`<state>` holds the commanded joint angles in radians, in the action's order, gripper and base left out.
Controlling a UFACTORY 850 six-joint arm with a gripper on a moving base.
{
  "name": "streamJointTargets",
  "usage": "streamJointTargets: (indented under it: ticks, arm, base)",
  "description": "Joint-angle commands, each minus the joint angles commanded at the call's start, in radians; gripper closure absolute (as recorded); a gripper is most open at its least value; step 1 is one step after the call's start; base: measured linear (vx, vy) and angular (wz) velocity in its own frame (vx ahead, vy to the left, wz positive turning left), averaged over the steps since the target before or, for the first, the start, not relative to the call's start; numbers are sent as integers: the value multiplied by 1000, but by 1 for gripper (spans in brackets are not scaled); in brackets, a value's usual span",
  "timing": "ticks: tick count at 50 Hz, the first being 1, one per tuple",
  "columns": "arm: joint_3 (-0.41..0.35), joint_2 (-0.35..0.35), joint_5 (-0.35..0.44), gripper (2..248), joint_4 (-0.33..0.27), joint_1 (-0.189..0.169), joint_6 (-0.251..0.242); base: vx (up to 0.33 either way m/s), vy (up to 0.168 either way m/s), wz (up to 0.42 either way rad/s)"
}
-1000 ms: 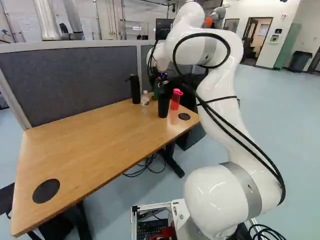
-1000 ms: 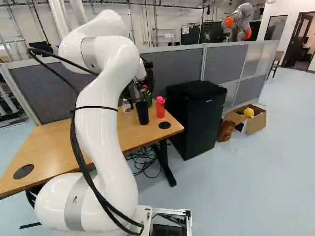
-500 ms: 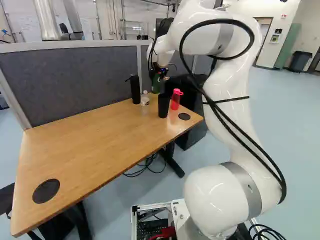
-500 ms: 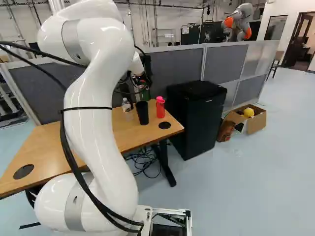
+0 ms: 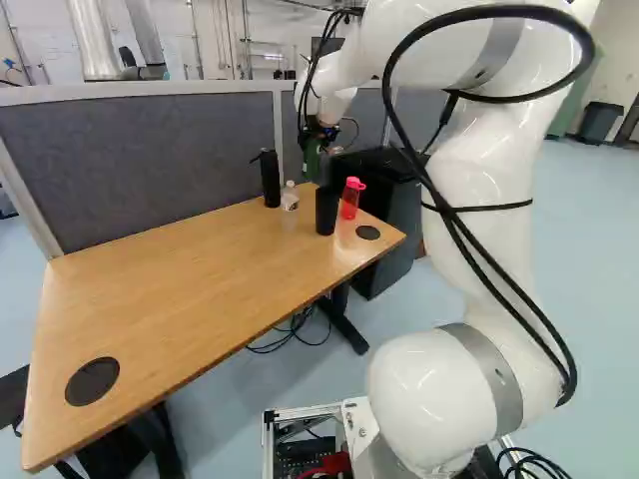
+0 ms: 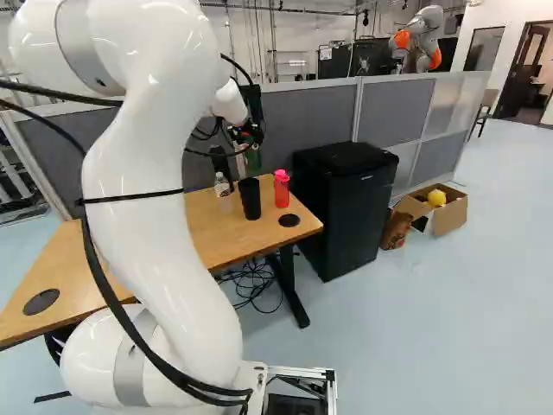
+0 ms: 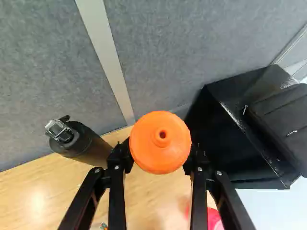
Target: Pick up the green bottle from the table
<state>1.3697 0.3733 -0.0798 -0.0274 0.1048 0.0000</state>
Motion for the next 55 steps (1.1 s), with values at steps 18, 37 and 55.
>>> streamJointTargets:
  ticks: [18,37,55]
  arm:
    - [-96,-116,37,129,0,5,0]
    - [-192,-235,71,129,0,11,0]
    - [-289,-329,73,129,0,17,0]
  base:
    - [0,0,0]
    - [0,0,0]
    - [0,0,0]
